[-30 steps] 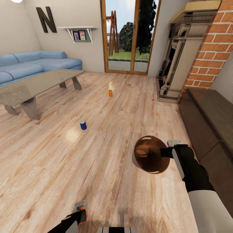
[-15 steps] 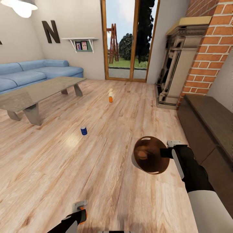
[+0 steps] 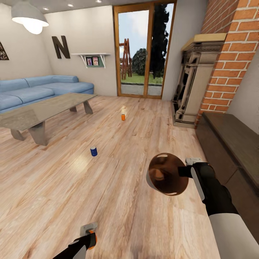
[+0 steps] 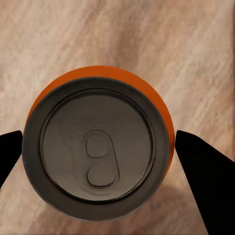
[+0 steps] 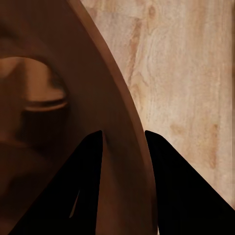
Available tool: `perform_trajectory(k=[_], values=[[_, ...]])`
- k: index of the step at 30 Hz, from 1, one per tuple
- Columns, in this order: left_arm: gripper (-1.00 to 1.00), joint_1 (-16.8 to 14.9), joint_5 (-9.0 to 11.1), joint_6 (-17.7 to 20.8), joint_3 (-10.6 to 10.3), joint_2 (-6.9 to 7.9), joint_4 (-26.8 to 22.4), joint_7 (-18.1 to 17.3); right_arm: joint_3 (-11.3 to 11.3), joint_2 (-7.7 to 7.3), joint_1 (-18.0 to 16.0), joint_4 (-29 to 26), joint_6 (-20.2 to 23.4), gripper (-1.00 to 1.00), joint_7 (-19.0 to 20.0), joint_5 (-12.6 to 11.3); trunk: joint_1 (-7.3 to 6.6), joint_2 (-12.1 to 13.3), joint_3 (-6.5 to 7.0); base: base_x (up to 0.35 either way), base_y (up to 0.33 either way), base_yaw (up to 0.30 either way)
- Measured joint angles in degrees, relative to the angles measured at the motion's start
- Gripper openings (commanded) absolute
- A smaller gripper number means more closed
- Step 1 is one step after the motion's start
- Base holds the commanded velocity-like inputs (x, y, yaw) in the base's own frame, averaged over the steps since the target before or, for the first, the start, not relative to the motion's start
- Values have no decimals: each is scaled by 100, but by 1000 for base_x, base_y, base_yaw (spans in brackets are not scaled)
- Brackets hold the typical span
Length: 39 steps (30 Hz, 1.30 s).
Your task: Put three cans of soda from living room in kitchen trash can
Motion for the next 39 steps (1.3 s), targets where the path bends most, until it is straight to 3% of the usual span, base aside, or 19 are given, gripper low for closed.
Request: perform_trajectory(k=[11,17,23,28,33,39], values=[[-100,0,-1,3,-7,0,-3,1,14,6,3,39,0,-100,2,-2,-28,15,243,0,0,0],[-100,-1,-3,10,-3,4,-99,-20,248,7,3,102,0,-100,4,-49,-44,23,377,0,0,0],[-100,-2,8,167,-4,32,-934,-27,320,7,3,223,0,-100,-6,4,-59,31,510,0,0,0],[-100,20,34,836,7,33,-2071,-33,346,4,4,484,0,-100,-21,-12,-72,37,620,0,0,0],[-100,71,46,1387,23,36,-2855,-30,351,7,0,733,0,-100,-36,0,-181,237,710,0,0,0],[-100,351,56,2281,37,41,-4205,-25,409,7,-4,1125,0,-100,-40,3,-313,478,817,0,0,0]])
